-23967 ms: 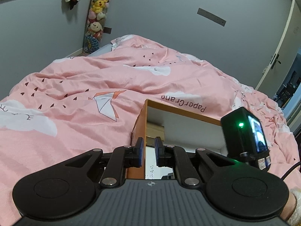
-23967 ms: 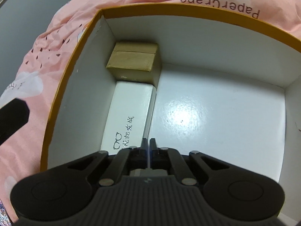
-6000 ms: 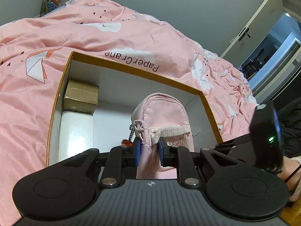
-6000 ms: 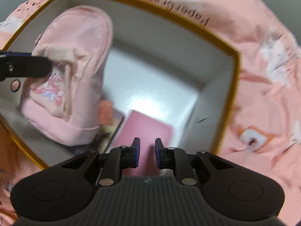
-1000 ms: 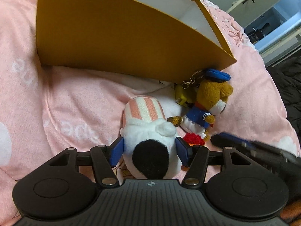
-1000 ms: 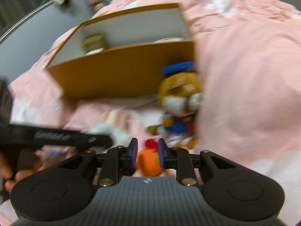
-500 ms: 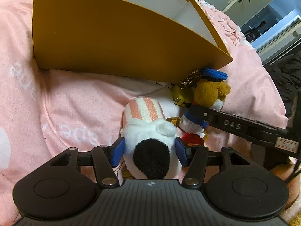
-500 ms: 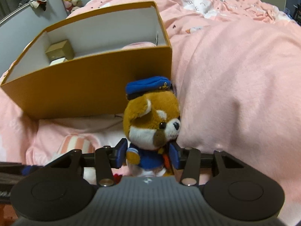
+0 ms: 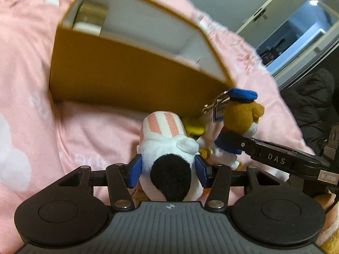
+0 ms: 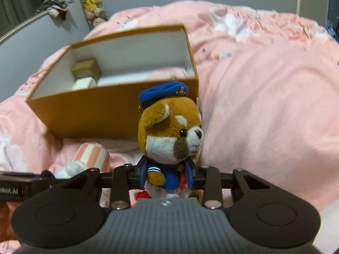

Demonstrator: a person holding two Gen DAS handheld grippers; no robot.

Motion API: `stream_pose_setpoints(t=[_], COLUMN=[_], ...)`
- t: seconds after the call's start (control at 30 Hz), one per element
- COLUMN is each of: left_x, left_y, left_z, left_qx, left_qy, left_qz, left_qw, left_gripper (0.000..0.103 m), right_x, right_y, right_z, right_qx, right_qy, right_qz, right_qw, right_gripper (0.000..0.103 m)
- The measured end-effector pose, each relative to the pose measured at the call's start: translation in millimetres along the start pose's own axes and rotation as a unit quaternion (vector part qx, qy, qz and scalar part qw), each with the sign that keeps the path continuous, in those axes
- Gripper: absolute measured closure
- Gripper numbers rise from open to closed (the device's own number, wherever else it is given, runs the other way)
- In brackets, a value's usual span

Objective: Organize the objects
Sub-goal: 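Grasp the brown dog plush with the right gripper while the left gripper lifts the white plush, then carry the white plush and dog plush over the orange box with both grippers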

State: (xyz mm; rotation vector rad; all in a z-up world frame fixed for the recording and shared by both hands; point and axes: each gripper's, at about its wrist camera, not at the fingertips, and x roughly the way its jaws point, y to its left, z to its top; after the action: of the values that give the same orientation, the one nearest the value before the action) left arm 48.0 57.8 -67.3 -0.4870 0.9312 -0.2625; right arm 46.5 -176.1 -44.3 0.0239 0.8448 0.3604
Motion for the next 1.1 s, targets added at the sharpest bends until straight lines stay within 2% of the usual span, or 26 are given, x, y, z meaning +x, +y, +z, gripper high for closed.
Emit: stream_pose_setpoints(t=[0.17,0.3,0.47,0.63,0.73,0.83,1.1], left_x=[-39,-64,-79,-76,-64,-49,-4], left_y=[-19,-29,-40,-50,-50,-46,-21], left_z=[6,18,46,77,95,112,133], left_qx=[0.042,0.039,0.052,0.079,0.093,0.1,0.103], left_qy=[-0.062,-0.115,-0.171,-0.205,-0.215,-0.211,-0.164], left_qz=[-0.013,-0.02,-0.005,0.02,0.041,0.05,0.078], left_qw=[0.9971,0.9924,0.9839,0.9753,0.9712,0.971,0.978], left_gripper=[0.043,0.043,0.043,0.043,0.043,0.043,0.043], right_x=[-34,-50,-61,-55,-44,-24,54], right_y=[-6,1,3,9,13,14,13], right_z=[16,35,66,101,122,140,167], right_qx=[0.009,0.003,0.02,0.022,0.02,0.024,0.045], right_qy=[-0.019,-0.042,-0.056,-0.066,-0.075,-0.068,-0.001], right_qz=[0.044,0.067,0.116,0.135,0.134,0.136,0.134], right_qw=[0.999,0.997,0.992,0.988,0.988,0.988,0.99], right_gripper=[0.066,0.066,0.066,0.066,0.066,0.066,0.066])
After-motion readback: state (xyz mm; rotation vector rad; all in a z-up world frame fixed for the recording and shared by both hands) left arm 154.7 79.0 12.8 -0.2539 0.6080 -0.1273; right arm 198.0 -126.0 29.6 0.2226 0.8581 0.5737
